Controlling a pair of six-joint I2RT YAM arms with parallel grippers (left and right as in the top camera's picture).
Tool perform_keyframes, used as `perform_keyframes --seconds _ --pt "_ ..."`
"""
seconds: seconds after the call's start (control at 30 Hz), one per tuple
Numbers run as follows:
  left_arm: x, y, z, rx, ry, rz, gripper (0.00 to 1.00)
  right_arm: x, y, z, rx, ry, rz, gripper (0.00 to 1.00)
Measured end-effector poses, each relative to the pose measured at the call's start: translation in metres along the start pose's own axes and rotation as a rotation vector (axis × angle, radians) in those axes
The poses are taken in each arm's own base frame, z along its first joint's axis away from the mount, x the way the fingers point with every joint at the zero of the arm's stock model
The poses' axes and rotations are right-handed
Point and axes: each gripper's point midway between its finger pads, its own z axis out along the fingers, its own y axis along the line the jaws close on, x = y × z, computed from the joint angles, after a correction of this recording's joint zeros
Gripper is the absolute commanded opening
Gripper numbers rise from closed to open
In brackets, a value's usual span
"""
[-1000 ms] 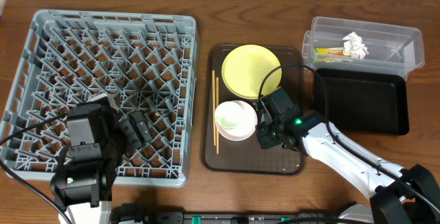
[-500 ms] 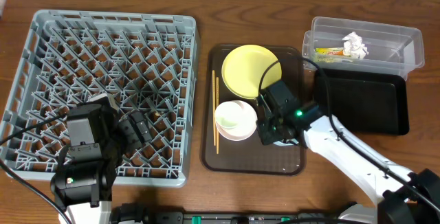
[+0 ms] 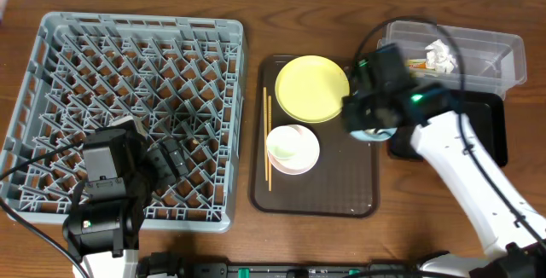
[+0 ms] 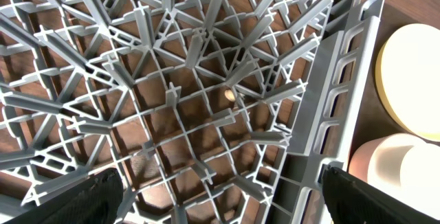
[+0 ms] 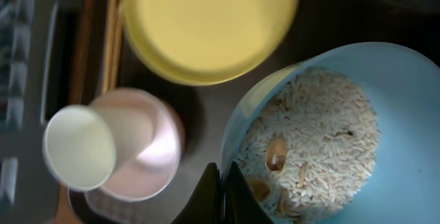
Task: Sort waste into correct bins and load items into the dishwasher
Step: 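Lift the blue bowl and move it over the black tray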
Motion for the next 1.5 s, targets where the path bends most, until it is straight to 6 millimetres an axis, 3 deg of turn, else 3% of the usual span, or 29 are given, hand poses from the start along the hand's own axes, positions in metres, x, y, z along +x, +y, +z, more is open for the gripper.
perform_keyframes --seconds 0.3,0.53,0.83,1.07,1.5 --pt "0.0 0.0 0.0 0.0 0.0 0.0 0.95 -0.023 -0.072 -0.021 -0.132 -0.058 0.207 0.01" --pt "0.0 0.0 0.0 0.0 0.0 0.0 0.95 -0.025 -0.106 -0.024 -0.307 -0.079 0.292 0.01" --pt "0.0 0.0 0.0 0.0 0.0 0.0 0.95 -0.026 -0.136 -0.013 -0.635 -0.116 0.395 0.01" --pt "0.0 0.0 0.0 0.0 0.0 0.0 0.95 -0.022 -0.148 -0.012 -0.806 -0.144 0.475 0.01" --pt "0.0 0.0 0.0 0.0 0.0 0.0 0.95 -0.03 -0.173 -0.044 -0.947 -0.307 0.542 0.01"
